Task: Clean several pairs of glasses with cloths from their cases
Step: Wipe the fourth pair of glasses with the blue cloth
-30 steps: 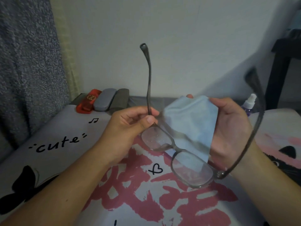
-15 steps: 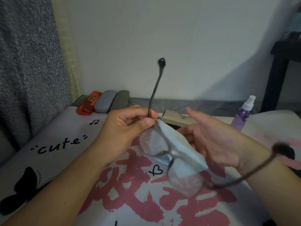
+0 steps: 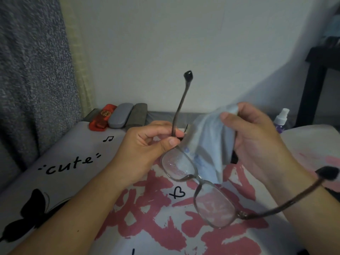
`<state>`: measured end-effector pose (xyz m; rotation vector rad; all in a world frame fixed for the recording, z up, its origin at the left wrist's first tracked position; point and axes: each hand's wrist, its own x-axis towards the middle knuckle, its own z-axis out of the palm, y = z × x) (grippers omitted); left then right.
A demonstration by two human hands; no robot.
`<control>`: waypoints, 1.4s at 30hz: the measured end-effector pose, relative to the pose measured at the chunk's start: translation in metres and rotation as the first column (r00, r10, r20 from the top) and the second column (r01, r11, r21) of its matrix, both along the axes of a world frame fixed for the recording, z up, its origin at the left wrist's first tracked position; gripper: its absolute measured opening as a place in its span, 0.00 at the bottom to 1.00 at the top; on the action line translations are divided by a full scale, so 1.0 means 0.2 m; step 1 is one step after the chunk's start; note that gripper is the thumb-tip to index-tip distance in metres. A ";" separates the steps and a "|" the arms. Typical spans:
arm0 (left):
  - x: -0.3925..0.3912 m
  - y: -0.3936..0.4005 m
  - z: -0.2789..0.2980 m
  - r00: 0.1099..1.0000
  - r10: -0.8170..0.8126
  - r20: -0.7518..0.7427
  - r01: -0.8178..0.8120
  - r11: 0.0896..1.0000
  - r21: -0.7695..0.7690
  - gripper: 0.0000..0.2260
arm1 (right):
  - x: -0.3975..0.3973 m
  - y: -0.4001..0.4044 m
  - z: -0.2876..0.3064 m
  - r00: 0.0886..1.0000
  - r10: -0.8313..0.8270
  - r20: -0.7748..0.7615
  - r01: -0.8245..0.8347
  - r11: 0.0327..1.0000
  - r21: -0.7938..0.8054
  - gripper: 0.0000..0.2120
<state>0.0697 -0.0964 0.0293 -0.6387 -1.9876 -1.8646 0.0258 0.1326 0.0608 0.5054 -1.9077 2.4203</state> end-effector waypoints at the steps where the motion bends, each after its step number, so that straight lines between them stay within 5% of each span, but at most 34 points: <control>1: 0.00 0.00 -0.01 1.000 0.009 -0.006 -0.009 1.000 -0.005 0.08 | 0.00 0.00 0.00 0.992 -0.085 -0.093 0.093 0.991 0.094 0.06; 3: -0.01 0.01 -0.02 0.999 0.027 -0.018 -0.028 0.999 -0.020 0.08 | 0.02 -0.01 -0.01 0.989 -0.035 -0.144 0.068 0.971 0.230 0.05; 6: -0.03 0.03 -0.04 0.995 0.079 -0.067 -0.083 0.994 -0.065 0.08 | 0.09 -0.03 -0.04 0.942 0.335 -0.002 -0.311 0.878 0.364 0.01; 8: -0.03 0.03 -0.05 0.985 0.113 -0.128 -0.130 0.982 -0.135 0.09 | 0.11 -0.04 -0.05 0.909 0.416 0.021 -0.392 0.838 0.380 0.06; 11: -0.02 0.04 -0.05 0.979 0.122 -0.163 -0.148 0.977 -0.157 0.09 | 0.11 -0.07 -0.05 0.928 0.345 0.143 -0.361 0.927 0.106 0.14; 14: -0.03 0.04 -0.05 0.976 0.119 -0.181 -0.145 0.979 -0.140 0.09 | 0.11 -0.10 -0.05 0.940 0.268 0.209 -0.274 0.962 -0.001 0.04; 18: -0.02 0.06 -0.06 0.975 0.099 -0.198 -0.133 0.977 -0.168 0.08 | 0.12 -0.11 -0.07 0.935 0.199 0.295 -0.258 0.950 0.176 0.09; 21: -0.01 0.06 -0.05 0.978 0.076 -0.192 -0.113 0.976 -0.188 0.08 | 0.13 -0.11 -0.07 0.934 0.211 0.287 -0.321 0.847 0.424 0.07; 23: -0.01 0.06 -0.05 0.979 0.069 -0.194 -0.107 0.975 -0.193 0.08 | 0.15 -0.11 -0.07 0.921 0.243 0.304 -0.368 0.796 0.480 0.15; 42: 0.00 0.07 -0.05 0.991 0.036 -0.126 -0.054 0.988 -0.147 0.10 | 0.17 -0.14 -0.10 0.862 0.389 0.327 -0.491 0.801 0.342 0.08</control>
